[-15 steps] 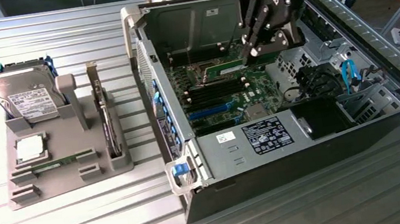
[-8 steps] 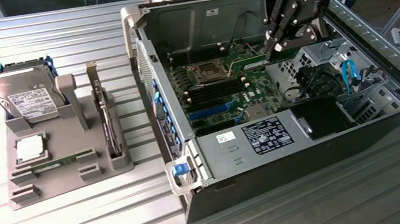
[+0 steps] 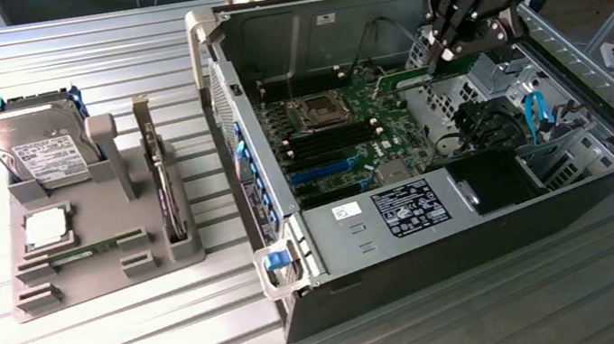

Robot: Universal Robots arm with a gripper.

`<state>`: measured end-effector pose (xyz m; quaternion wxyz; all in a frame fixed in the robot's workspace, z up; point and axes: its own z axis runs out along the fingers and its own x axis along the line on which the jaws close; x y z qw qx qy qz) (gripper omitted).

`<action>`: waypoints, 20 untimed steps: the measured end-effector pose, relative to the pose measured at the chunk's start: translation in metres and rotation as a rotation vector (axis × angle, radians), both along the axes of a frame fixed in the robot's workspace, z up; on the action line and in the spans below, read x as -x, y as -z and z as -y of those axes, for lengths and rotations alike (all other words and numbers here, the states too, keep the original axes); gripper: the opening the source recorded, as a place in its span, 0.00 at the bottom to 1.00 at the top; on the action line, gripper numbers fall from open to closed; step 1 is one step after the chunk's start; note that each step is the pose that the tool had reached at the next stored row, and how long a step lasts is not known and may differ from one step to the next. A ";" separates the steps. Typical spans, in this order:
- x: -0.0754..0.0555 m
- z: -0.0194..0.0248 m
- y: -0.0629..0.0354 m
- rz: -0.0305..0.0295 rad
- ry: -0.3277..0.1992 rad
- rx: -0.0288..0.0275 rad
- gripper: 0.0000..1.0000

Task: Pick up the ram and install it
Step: 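Pick up the ram and move it above insertion slot, then insert the ram into the slot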

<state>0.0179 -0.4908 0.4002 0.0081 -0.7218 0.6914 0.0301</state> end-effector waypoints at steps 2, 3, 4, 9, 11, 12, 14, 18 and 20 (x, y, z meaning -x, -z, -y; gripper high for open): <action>-0.001 -0.0092 -0.0001 0.0000 0.000 0.0004 0.12; -0.001 -0.0163 0.0000 0.0000 0.000 0.0003 0.12; -0.001 -0.0254 0.0000 0.0000 0.000 0.0003 0.12; -0.001 -0.0524 0.0001 -0.0001 0.000 0.0013 0.12; -0.001 -0.0526 0.0001 0.0001 0.000 0.0013 0.12; -0.001 -0.0527 0.0000 0.0000 0.000 0.0015 0.12; -0.001 -0.0526 0.0000 0.0000 0.000 0.0015 0.12; 0.004 -0.0531 0.0044 -0.0001 0.000 0.0022 0.12; 0.007 -0.0538 0.0080 0.0001 0.001 0.0022 0.12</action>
